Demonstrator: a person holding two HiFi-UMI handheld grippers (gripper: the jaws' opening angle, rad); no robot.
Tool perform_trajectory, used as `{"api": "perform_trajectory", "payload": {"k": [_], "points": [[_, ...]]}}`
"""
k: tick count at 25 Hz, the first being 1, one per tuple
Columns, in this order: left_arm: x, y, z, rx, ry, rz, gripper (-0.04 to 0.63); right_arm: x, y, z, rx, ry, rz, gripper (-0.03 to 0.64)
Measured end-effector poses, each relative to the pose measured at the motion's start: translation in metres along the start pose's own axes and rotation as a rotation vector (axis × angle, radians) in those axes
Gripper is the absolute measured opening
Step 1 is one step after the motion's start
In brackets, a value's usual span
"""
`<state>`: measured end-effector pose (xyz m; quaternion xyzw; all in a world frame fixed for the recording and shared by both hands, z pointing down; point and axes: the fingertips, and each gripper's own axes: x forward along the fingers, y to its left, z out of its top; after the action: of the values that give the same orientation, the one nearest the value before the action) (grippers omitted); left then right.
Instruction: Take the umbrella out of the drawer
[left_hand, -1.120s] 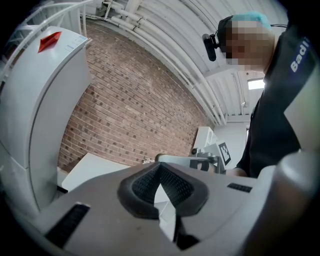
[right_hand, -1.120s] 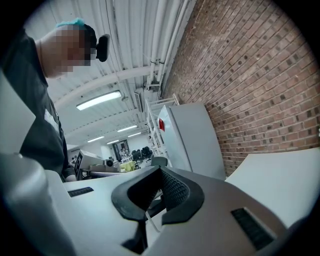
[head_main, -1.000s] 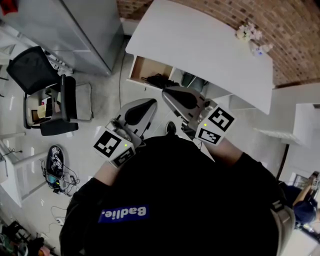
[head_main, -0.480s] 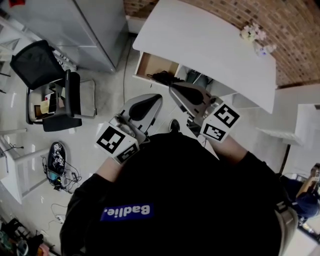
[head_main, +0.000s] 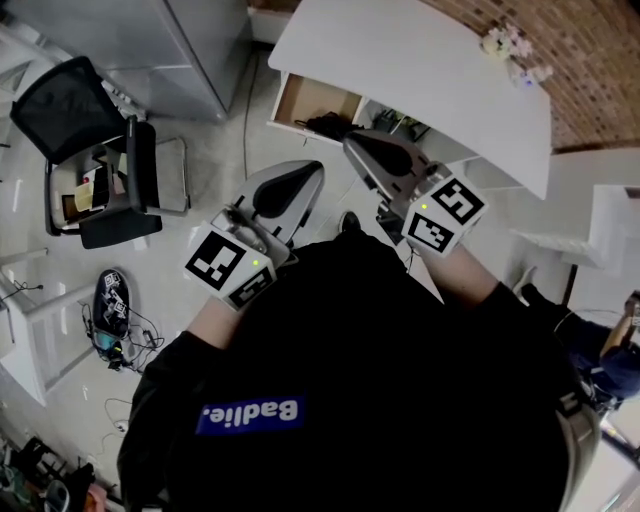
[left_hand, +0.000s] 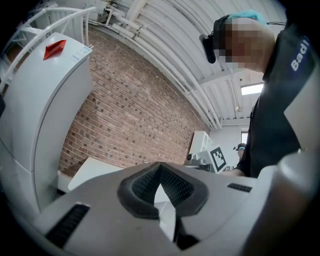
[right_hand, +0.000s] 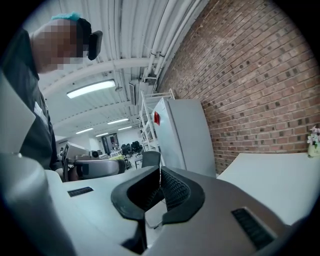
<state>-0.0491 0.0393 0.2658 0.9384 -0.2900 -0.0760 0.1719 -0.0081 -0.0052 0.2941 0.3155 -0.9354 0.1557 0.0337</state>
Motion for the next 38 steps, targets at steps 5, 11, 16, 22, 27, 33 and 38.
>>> {"api": "perform_trajectory", "payload": {"k": [5, 11, 16, 22, 27, 33, 38], "points": [[-0.009, 0.003, -0.004, -0.009, -0.007, 0.020, 0.002, 0.001, -0.018, -0.023, 0.004, 0.053, -0.055, 0.032], [-0.004, 0.023, -0.004, -0.008, -0.010, 0.101, 0.002, 0.015, -0.065, -0.059, 0.038, 0.133, -0.090, 0.032], [0.015, 0.047, -0.001, -0.006, 0.002, 0.169, 0.002, 0.039, -0.106, -0.088, 0.043, 0.221, -0.088, 0.032], [0.049, 0.071, -0.004, -0.017, 0.048, 0.218, 0.002, 0.057, -0.165, -0.131, 0.031, 0.347, -0.088, 0.033], [0.065, 0.090, -0.008, -0.032, 0.051, 0.274, 0.002, 0.071, -0.197, -0.173, 0.037, 0.454, -0.068, 0.034], [0.078, 0.100, -0.015, -0.064, 0.060, 0.330, 0.002, 0.085, -0.226, -0.219, -0.034, 0.592, -0.037, 0.100], [0.074, 0.107, -0.021, -0.069, 0.075, 0.406, 0.002, 0.093, -0.258, -0.259, -0.054, 0.671, -0.042, 0.124]]}}
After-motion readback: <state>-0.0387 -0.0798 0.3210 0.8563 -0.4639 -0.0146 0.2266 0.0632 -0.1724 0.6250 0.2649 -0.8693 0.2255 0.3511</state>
